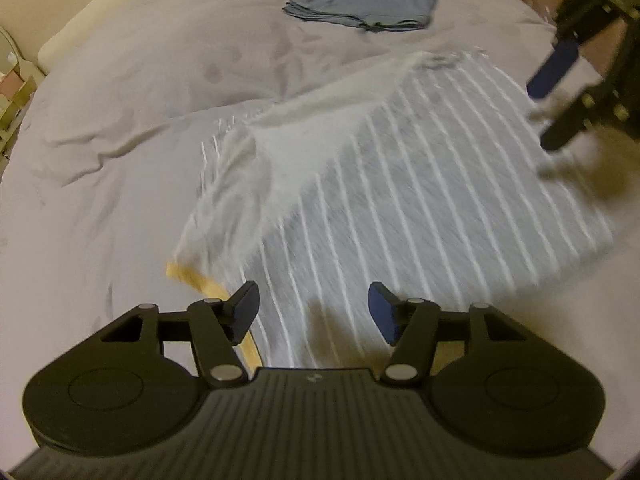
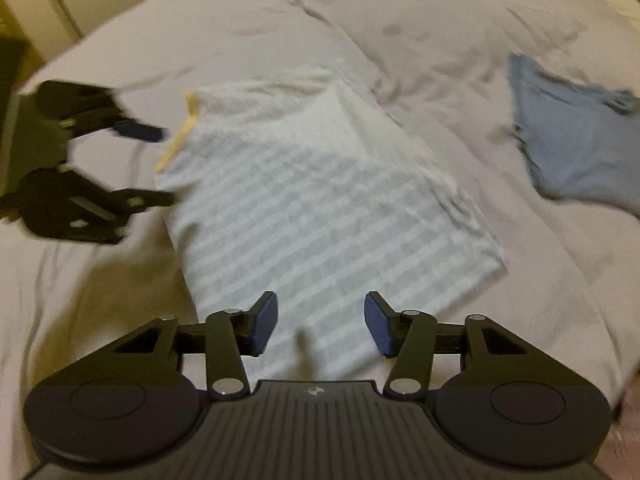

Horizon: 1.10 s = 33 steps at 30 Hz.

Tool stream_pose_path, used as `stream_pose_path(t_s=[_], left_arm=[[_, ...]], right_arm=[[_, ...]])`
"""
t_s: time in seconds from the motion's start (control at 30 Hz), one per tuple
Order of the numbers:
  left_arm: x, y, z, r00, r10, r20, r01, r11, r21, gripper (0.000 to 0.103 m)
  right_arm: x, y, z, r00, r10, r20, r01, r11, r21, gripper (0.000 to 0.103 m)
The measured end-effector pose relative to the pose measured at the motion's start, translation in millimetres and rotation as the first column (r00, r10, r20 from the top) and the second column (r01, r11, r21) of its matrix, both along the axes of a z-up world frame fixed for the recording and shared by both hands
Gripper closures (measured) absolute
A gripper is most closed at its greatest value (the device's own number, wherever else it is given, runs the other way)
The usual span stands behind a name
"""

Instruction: Fold clothes

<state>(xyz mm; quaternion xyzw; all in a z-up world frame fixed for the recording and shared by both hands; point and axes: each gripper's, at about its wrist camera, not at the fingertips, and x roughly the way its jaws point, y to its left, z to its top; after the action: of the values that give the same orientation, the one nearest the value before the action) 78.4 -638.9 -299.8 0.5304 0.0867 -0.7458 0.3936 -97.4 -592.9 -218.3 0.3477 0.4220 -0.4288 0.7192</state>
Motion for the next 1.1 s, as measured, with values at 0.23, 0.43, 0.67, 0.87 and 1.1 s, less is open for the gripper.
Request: stream_pose_path(t_s=[0.23, 0.43, 0.67, 0.87, 1.1], left_arm=[[8.7, -77.2, -30.0, 0.995, 0.097, 0.015, -0.098, 0.992, 0.085, 0.061], [19.2, -93.1, -32.7, 0.989, 0.144, 0.043, -0.148, 0.979, 0.137, 0.061], [-33.4, -105.9, -5.9, 0.975, 0.089, -0.201, -0.055, 0.984, 0.167, 0.057], [-88.4, -119.5, -4.3, 0.937, 0.031, -0.349, 0.047, 0.976, 0.214, 0.057], [-120.6, -123.3, -40.2, 0.978, 0.023, -0.206, 0.017, 0.981, 0.193, 0.051]], right_arm=[[-22.6, -34.5, -36.6, 0.999, 0.035, 0.021, -0.036, 0.999, 0.031, 0.059], [-65.6, -42.9, -38.6, 0.997, -0.062, 0.051, 0.06, 0.997, 0.046, 0.063], [-106.8, -49.2, -20.1, 0.985, -0.144, 0.09, 0.147, 0.989, -0.021, 0.062], [-135.2, -62.7, -30.5, 0.955, -0.275, 0.113, 0.275, 0.961, 0.014, 0.062], [-150.8, -54.6, -37.7, 0.914, -0.357, 0.193, 0.345, 0.934, 0.095, 0.063]])
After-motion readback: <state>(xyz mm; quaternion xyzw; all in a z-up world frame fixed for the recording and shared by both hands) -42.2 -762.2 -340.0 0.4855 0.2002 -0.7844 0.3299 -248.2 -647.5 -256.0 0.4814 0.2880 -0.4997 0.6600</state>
